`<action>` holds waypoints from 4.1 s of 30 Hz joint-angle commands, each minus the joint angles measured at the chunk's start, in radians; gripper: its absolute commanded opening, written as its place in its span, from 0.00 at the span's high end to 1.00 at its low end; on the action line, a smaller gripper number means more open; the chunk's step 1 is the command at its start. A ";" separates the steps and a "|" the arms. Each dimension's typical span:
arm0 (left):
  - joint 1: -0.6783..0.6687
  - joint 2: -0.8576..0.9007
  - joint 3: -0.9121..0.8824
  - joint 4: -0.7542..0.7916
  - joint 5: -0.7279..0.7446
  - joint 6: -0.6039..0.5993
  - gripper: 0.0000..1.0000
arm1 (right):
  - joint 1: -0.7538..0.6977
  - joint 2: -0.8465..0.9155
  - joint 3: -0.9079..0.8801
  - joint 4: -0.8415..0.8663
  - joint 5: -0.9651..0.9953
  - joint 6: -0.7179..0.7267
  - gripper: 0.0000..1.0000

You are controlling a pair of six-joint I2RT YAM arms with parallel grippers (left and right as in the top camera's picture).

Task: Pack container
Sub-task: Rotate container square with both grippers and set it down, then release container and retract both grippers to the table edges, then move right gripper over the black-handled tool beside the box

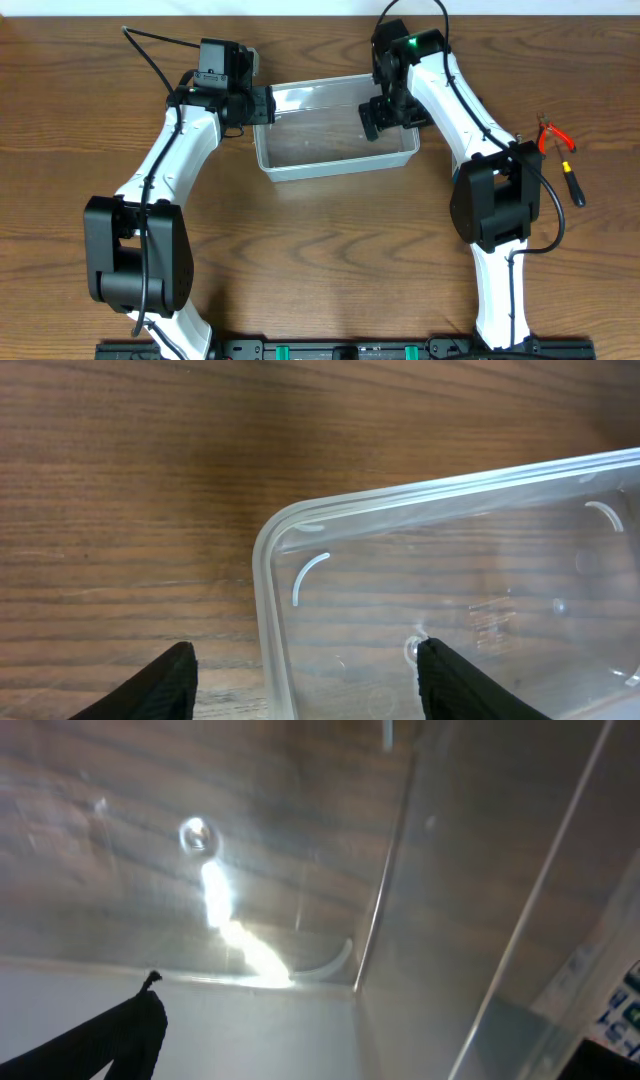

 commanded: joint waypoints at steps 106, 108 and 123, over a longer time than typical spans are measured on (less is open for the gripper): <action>0.470 -0.013 0.317 -0.242 0.032 -0.029 0.02 | -0.566 -0.273 0.115 -0.219 -0.209 -0.428 0.01; 0.470 -0.013 0.317 -0.242 0.032 -0.029 0.02 | -0.566 -0.320 0.074 -0.213 -0.198 -0.426 0.01; 0.470 -0.013 0.317 -0.242 0.032 -0.029 0.02 | -0.568 -0.685 -0.557 0.090 -0.147 -0.399 0.01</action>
